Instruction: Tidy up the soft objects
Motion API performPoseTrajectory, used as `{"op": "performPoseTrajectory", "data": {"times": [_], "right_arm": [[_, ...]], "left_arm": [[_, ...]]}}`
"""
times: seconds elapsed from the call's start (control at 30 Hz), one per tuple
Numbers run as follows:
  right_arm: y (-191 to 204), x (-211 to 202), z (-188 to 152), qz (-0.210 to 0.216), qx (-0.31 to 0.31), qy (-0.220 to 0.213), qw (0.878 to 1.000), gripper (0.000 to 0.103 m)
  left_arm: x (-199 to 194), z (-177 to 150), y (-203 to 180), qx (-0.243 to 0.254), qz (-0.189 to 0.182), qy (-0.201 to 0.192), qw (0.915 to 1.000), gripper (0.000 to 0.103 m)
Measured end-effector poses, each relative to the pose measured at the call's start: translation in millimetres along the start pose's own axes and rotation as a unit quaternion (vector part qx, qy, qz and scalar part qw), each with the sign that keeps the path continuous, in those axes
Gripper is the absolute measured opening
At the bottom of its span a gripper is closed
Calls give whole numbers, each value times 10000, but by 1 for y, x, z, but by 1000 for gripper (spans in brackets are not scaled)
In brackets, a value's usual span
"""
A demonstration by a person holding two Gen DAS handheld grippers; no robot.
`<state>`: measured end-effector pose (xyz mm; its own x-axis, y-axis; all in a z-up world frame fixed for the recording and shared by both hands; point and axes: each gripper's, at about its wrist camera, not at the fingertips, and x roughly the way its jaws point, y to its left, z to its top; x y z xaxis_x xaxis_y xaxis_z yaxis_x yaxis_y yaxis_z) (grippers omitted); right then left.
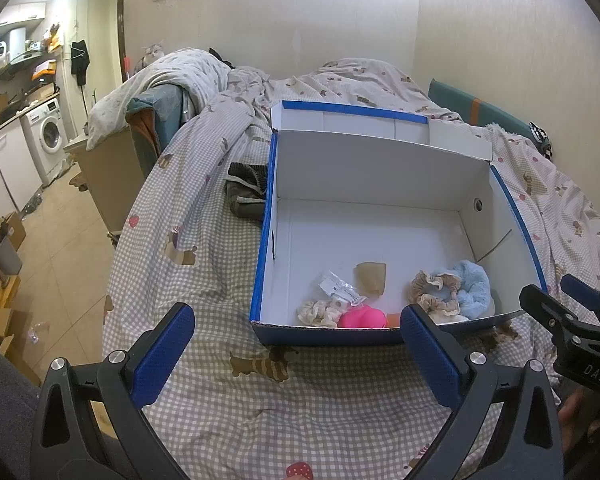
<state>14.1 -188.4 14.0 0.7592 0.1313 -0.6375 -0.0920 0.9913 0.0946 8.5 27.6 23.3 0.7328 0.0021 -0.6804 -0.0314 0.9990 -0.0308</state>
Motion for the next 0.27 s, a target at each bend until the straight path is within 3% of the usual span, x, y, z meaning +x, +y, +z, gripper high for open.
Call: {"op": "performPoseTrajectory", "data": {"times": [0.27], "right_arm": [[0,0,0,2,-2,0,10000,103]], "left_arm": [[1,1,-2,-6,-30,-14,10000,102]]}}
